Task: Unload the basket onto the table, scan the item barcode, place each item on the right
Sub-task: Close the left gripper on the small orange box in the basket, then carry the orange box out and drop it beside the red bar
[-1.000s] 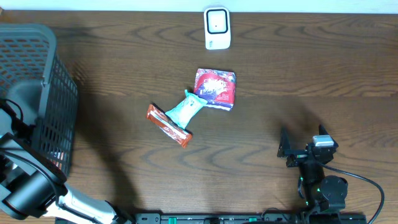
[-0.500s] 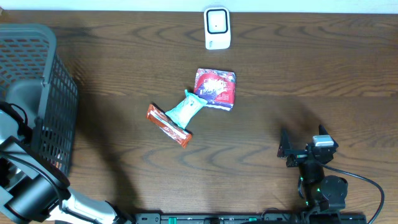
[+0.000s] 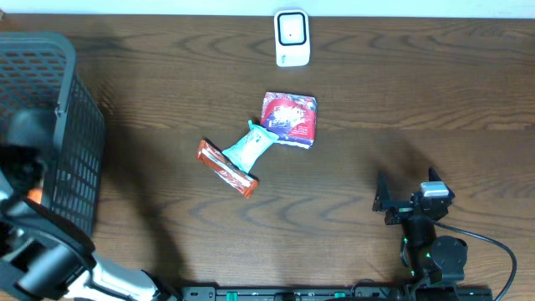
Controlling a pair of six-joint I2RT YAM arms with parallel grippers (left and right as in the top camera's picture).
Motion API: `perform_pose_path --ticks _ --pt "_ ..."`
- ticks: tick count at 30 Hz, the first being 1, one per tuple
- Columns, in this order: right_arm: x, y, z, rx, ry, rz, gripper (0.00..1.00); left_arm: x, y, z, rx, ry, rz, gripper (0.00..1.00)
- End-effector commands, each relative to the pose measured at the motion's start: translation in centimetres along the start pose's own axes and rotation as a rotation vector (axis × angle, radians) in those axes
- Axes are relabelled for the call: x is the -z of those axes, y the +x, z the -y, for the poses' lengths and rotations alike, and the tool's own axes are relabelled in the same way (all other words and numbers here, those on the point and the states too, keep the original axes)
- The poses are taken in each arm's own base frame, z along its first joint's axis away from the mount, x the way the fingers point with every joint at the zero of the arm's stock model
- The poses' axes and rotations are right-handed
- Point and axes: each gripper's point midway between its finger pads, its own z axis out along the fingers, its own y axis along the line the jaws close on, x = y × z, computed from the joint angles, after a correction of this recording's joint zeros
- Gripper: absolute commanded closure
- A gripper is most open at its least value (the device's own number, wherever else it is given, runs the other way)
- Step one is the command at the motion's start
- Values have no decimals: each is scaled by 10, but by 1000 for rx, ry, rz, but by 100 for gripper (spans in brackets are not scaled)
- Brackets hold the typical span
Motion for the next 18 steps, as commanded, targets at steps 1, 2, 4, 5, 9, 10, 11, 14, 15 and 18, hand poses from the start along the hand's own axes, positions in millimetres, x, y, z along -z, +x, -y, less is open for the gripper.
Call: perform_pose_path --ticks 1,2,4,5,9,10,11,14,15,18 --pt "0 0 2 10 9 0 1 99 -23 13 10 182 228 93" --pt "0 0 2 10 9 0 1 118 -23 17 7 235 260 93" --pt "0 0 2 10 9 0 1 185 -12 33 -26 443 350 93" --pt "0 0 2 10 9 0 1 205 -5 39 -46 516 364 93" --pt "0 0 2 10 9 0 1 280 42 66 -216 825 391 93" --pt "0 0 2 10 9 0 1 291 55 70 -252 868 394 93" --pt "0 0 2 10 9 0 1 298 67 73 -282 891 391 93" --pt "0 0 2 10 9 0 1 305 106 87 -402 926 351 93" --pt "0 0 2 10 9 0 1 305 125 96 -480 936 332 92" --pt "0 0 2 10 9 0 1 297 187 123 -763 948 266 93"
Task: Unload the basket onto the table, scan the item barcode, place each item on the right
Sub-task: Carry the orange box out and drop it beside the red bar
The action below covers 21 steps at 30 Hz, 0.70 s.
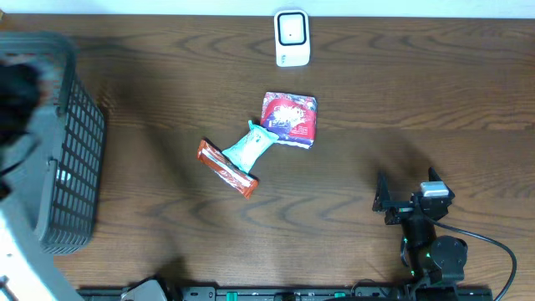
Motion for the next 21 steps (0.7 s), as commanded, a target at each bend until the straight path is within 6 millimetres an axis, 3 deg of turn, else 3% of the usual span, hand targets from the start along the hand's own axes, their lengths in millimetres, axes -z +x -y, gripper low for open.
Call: perform_pose_path --ticks 1,5,12,16,21 --pt "0 0 2 11 9 0 1 -32 61 46 -240 130 -222 93" --pt "0 0 2 11 9 0 1 -65 138 65 -381 109 -439 93" --pt "0 0 2 11 9 0 1 -115 259 61 -572 -10 -757 93" --pt "0 0 2 10 9 0 1 -141 322 55 -649 -66 -917 92" --pt "0 0 2 11 9 0 1 -166 381 35 -672 -175 -1056 93"
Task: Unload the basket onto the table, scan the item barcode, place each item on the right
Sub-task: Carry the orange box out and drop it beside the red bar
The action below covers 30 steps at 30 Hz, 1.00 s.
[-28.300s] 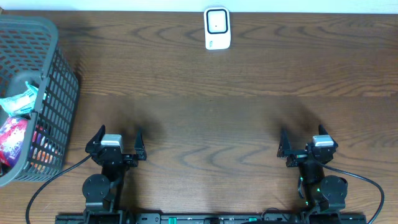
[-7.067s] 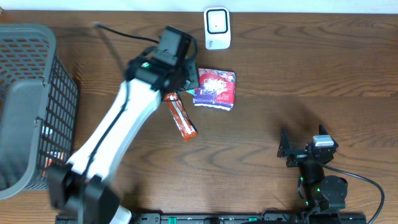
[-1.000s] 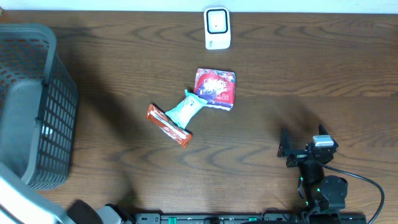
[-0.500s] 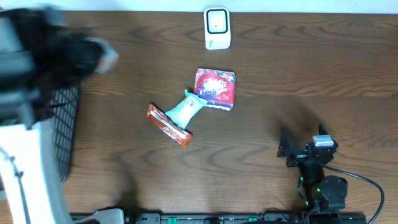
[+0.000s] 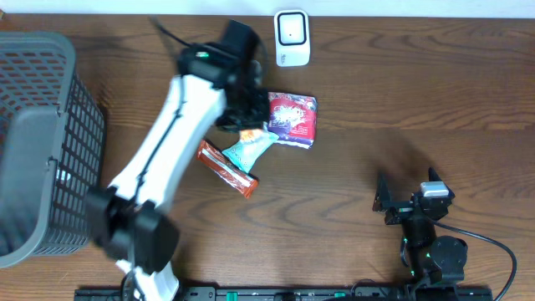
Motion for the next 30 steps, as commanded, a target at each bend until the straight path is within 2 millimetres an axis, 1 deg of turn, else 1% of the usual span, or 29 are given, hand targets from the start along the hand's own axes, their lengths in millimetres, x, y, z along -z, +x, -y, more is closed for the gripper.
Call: perform_pose_path --ticks 1,4,6,8,10,12,13,14,15,18,19,21,25,28,29,30 --pt "0 0 2 10 10 0 1 -44 10 0 -1 -64 -109 92" --pt "0 0 2 10 10 0 1 -74 16 -2 -3 -97 -179 92" --pt "0 0 2 10 10 0 1 -88 18 -5 2 -114 -214 91" --pt "0 0 2 10 10 0 1 -99 20 -9 9 -129 -241 83" --pt "0 0 2 10 10 0 1 -106 19 -13 16 -135 -250 59" --pt "0 0 2 10 10 0 1 -108 14 -16 20 -135 -240 31" --pt "0 0 2 10 10 0 1 -108 11 -18 23 -136 -230 26" --pt "0 0 2 10 10 0 1 -105 7 -20 29 -137 -220 25" --pt "0 0 2 10 10 0 1 -101 3 -23 40 -133 -212 25" --pt "0 0 2 10 10 0 1 -73 -12 -33 86 -119 -173 25" --pt "0 0 2 10 10 0 1 -63 -16 -36 101 -114 -159 25" --pt "0 0 2 10 10 0 1 -35 -24 -44 134 -102 -121 25" --pt "0 0 2 10 10 0 1 2 -29 -63 189 -88 -53 25" --pt "0 0 2 10 10 0 1 24 -28 -87 234 -136 -19 24" --pt "0 0 2 10 10 0 1 29 -28 -95 248 -156 -11 12" --pt "0 0 2 10 10 0 1 32 -29 -103 262 -176 -2 6"
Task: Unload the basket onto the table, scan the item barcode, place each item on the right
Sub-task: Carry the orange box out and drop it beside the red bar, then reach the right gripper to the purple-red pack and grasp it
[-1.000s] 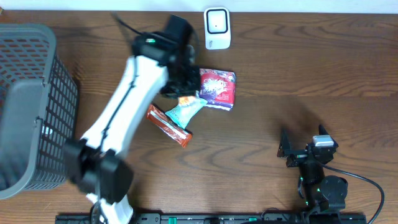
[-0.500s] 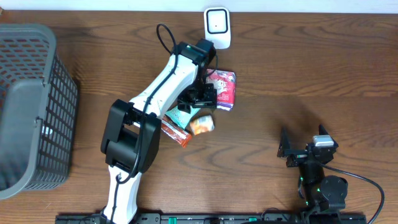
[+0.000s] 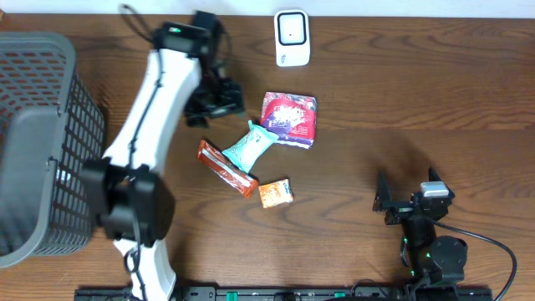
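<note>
Several snack items lie mid-table: a red bar [image 3: 226,169], a teal packet [image 3: 251,146], a red-and-blue packet [image 3: 290,119] and a small orange packet [image 3: 274,193] lying apart below the bar. The white scanner [image 3: 292,38] stands at the far edge. My left arm reaches up from the near left. Its gripper [image 3: 216,102] is open and empty, up and to the left of the teal packet and touching nothing. My right gripper [image 3: 383,201] rests open at the near right, far from the items.
A dark wire basket [image 3: 50,142] fills the left edge of the table. The left arm's white link [image 3: 150,117] lies diagonally between the basket and the items. A cable [image 3: 493,251] trails from the right arm's base.
The orange packet now lies on the table below the red bar, where nothing lay before. My left gripper has moved left and slightly up, from beside the red-and-blue packet. The right arm is unchanged.
First the left arm was down at the basket, with something orange showing beside it. Then it was blurred over the basket's top. Later it reached across to the pile near the red-and-blue packet. Now an orange packet lies on the table and the gripper is empty.
</note>
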Controlling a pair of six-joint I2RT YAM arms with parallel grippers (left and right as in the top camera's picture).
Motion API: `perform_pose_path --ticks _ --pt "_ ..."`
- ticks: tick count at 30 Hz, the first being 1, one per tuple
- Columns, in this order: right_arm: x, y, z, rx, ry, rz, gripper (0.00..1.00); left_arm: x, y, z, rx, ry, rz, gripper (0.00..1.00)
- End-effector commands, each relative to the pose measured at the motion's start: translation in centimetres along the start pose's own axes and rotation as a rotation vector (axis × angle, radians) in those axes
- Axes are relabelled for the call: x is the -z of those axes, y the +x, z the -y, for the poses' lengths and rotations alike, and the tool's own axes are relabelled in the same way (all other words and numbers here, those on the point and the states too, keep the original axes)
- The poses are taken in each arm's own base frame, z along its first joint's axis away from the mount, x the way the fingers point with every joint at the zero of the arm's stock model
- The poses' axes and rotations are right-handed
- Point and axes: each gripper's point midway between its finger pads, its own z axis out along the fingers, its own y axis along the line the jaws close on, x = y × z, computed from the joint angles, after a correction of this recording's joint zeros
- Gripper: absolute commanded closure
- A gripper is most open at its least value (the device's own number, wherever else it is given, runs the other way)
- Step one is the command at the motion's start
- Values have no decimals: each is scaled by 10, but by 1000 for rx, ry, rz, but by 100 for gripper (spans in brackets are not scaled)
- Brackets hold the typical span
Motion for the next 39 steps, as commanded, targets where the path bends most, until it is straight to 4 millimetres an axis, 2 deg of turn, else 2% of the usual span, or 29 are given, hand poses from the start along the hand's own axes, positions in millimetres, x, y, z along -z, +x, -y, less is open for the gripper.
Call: perform_pose_path --ticks 1,4,10,13,15,19,21,23,24,27,29,31,34,36,39 --pt "0 0 2 10 9 0 1 20 -11 -26 41 -63 71 0" --pt "0 0 2 10 9 0 1 19 -14 -38 71 -72 68 1" --pt "0 0 2 12 9 0 1 21 -19 -71 105 -202 91 2" --pt "1 -11 9 22 50 47 1 22 -15 -79 122 -217 72 2" --pt "1 -20 0 -38 -5 84 1 23 -7 -82 125 -230 40 2" --pt "5 -16 -37 -203 -225 42 1 24 15 -87 129 -264 -45 2" --pt "6 -21 -41 -281 -256 53 1 25 18 -88 130 -269 -57 2" --pt "15 -45 -58 -417 -380 109 1 26 15 -92 125 -290 -44 2" --pt "19 -55 -63 -424 -425 141 1 26 12 -94 125 -299 -28 2" --pt "44 -104 -77 -351 -554 343 1 27 -1 -98 178 -310 31 2" --pt "65 -142 -76 -314 -576 516 1 27 -2 -100 226 -307 40 2" --pt "84 -178 -63 -312 -526 660 1 28 -1 -101 235 -309 36 2" --pt "99 -219 -52 -270 -437 727 1 27 -2 -101 234 -307 40 2" --pt "99 -245 -53 -176 -387 686 1 28 -2 -101 235 -307 40 2" --pt "79 -263 -61 -31 -367 535 1 27 -2 -101 234 -307 40 2"
